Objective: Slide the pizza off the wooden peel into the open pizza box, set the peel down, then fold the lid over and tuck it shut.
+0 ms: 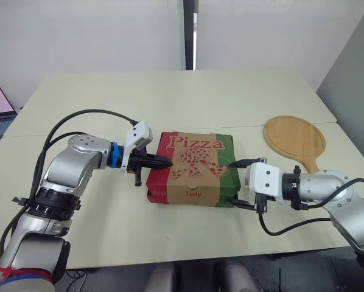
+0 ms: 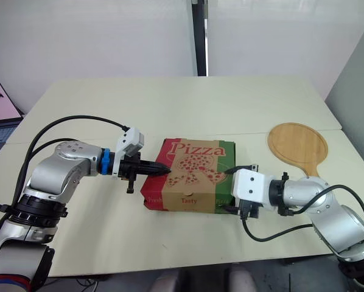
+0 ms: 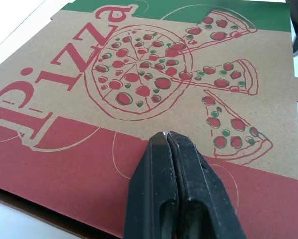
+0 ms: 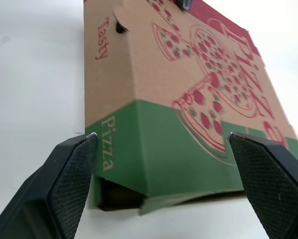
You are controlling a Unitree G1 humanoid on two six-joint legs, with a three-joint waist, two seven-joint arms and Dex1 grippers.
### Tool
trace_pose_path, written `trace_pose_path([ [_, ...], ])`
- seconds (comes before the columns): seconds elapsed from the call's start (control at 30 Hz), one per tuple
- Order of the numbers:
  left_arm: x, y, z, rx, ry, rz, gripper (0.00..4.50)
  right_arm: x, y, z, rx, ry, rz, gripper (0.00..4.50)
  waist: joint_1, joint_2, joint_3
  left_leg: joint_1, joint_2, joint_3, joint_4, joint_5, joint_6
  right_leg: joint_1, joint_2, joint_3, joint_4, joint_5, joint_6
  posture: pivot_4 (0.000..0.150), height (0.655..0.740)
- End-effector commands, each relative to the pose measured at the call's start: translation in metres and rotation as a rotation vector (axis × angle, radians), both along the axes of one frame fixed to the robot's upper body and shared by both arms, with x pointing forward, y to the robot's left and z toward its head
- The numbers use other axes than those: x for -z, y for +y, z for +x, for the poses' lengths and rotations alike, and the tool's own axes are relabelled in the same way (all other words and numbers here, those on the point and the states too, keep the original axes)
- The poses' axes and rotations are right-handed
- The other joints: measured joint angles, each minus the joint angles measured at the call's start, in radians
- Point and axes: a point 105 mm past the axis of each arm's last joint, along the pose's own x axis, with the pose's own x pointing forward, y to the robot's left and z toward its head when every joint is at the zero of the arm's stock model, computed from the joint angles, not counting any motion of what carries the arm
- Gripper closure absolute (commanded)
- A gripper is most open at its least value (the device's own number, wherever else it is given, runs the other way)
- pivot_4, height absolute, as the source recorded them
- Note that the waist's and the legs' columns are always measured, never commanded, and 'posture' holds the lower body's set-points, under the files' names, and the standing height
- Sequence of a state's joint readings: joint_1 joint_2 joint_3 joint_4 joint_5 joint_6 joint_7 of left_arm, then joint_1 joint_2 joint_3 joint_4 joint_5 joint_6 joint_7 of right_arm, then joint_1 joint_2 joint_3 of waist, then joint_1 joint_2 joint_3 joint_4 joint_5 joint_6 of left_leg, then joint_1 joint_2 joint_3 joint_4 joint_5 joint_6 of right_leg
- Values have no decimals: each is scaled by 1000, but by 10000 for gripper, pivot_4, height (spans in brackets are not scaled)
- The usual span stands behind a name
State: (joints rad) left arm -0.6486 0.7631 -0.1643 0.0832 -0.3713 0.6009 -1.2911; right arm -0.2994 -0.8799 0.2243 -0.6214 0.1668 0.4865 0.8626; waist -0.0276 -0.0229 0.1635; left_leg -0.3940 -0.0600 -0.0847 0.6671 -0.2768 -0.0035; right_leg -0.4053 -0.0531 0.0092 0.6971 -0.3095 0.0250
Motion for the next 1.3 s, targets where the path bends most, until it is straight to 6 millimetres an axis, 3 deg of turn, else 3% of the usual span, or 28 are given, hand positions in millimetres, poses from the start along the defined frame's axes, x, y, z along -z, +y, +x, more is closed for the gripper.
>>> trace_pose_path([
  [0.03, -8, 1, 0, 10, -35, 1, 45000, -7, 2, 4, -3, -88, -2, 232, 0, 0, 0, 0, 0, 0, 0, 0, 0, 0, 0, 0, 0, 0, 0, 1500, 7400],
  [1.3, -2, 6, 1, 10, -31, 8, 45000, -10, 18, 16, 62, -162, 36, 232, -2, 0, 0, 0, 0, 0, 0, 0, 0, 0, 0, 0, 1, 0, 0, 1500, 7400],
])
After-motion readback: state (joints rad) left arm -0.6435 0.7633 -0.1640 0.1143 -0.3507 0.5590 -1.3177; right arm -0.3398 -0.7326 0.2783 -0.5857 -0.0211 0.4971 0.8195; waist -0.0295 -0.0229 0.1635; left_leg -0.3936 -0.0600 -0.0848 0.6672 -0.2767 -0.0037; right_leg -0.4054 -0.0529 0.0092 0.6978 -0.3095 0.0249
